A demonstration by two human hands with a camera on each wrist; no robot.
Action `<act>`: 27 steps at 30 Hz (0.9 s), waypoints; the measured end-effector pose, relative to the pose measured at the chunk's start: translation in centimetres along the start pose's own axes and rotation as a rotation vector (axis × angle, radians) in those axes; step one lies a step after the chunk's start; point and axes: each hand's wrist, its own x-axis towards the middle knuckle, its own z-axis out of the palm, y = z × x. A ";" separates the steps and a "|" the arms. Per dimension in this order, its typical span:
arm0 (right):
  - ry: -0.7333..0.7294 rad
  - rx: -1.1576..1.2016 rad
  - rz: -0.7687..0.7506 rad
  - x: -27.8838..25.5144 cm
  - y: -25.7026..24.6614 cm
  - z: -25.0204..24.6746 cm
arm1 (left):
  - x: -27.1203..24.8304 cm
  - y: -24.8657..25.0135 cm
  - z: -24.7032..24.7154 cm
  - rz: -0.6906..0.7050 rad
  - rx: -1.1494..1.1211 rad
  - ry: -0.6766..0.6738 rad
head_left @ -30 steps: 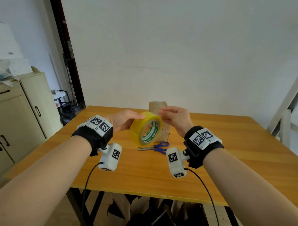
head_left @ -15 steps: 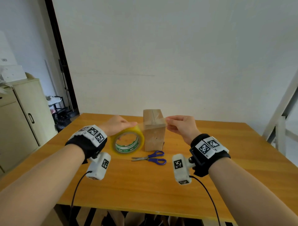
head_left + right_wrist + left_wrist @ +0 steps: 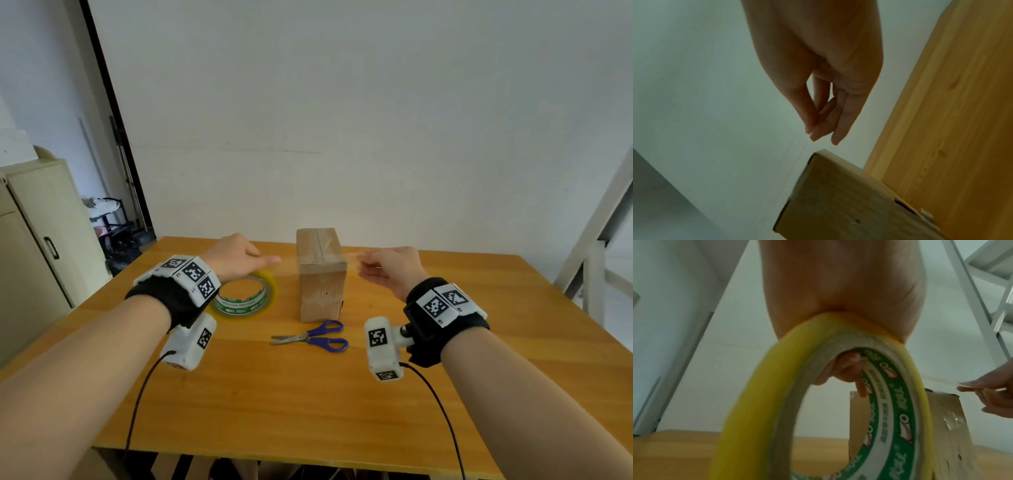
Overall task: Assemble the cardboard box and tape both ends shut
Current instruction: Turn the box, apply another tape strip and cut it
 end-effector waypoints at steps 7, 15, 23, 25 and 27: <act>0.029 0.003 0.047 0.4 0.1 0.5 | 0.6 -0.2 -0.2 -0.031 -0.012 -0.019; 0.028 -0.006 0.058 0.8 -0.2 0.7 | 1.0 0.0 -0.3 -0.019 -0.026 -0.025; 0.019 -0.078 0.125 1.0 -0.1 0.9 | 1.5 -0.8 0.3 -0.023 0.056 -0.062; 0.013 -0.108 0.138 0.9 -0.2 1.0 | 1.4 -0.7 0.3 -0.019 0.057 -0.054; 0.012 -0.127 0.151 0.8 -0.5 1.0 | 1.2 -0.3 0.2 0.005 0.041 -0.037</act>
